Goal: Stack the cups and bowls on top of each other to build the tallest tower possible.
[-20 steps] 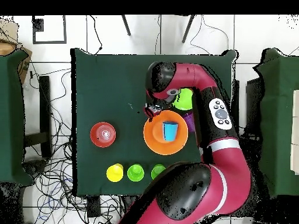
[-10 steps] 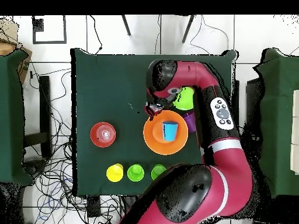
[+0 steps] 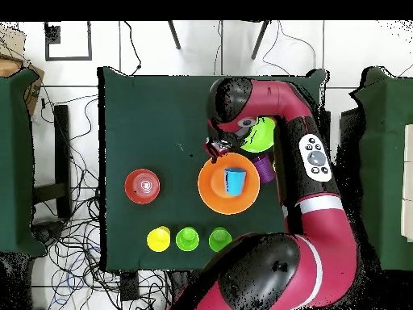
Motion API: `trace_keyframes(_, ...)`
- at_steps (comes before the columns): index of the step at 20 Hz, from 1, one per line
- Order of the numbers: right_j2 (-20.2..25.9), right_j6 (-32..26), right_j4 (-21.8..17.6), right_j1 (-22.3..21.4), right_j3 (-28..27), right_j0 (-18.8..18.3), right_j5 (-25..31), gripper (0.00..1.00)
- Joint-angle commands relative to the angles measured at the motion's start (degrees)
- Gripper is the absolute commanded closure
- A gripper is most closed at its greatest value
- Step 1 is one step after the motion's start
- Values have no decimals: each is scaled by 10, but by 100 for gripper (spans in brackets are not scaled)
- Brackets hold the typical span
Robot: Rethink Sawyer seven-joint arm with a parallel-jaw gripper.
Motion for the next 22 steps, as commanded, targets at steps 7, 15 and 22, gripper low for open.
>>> trace_keyframes(7,17,-186,-48,4,-7,6,34,0)
trace_keyframes(15,7,-170,-60,25,-36,23,61,0)
trace_keyframes(22,9,-172,-65,24,-40,27,76,0)
